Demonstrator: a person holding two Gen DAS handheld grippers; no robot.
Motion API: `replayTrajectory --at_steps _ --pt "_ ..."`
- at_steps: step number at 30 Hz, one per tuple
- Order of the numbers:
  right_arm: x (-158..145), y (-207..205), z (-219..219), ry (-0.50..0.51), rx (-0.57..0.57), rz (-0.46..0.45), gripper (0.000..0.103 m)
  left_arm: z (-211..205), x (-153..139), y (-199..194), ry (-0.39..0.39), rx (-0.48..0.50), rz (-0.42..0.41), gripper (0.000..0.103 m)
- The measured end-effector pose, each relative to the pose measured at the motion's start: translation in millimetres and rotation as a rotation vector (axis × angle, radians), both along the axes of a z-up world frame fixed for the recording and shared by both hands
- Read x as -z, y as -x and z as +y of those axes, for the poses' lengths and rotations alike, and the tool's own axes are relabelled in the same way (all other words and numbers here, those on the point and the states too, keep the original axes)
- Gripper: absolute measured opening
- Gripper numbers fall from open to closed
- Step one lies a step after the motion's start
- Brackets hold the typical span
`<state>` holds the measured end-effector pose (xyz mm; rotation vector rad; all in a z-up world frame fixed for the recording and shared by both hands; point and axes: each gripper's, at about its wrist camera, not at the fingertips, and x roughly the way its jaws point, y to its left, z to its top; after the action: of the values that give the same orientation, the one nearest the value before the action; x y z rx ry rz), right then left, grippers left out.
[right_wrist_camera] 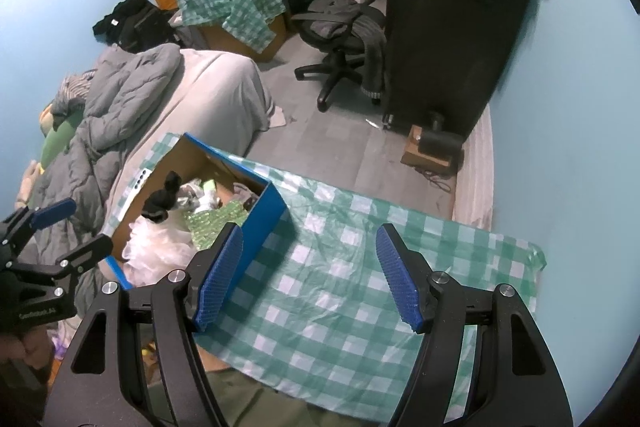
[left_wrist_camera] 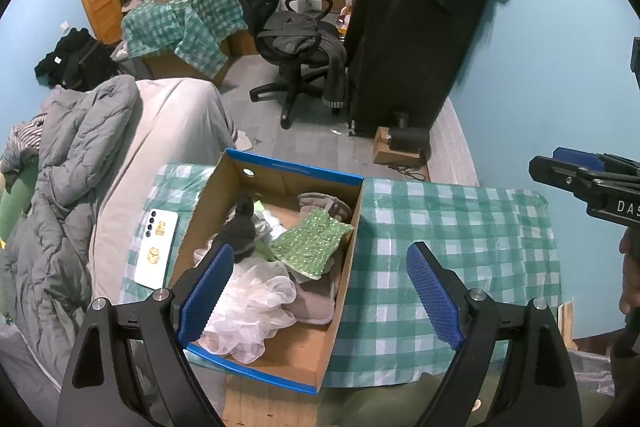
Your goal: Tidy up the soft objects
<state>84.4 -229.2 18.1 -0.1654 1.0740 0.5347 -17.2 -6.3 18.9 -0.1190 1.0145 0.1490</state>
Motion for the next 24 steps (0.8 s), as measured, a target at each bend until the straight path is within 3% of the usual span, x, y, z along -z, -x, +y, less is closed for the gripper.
replayTrajectory --at_steps 24 --pt "2.8 -0.7 1.1 -0.004 -0.016 0.015 0.069 -8.8 7.3 -2.3 0.004 -0.009 0.030 0.089"
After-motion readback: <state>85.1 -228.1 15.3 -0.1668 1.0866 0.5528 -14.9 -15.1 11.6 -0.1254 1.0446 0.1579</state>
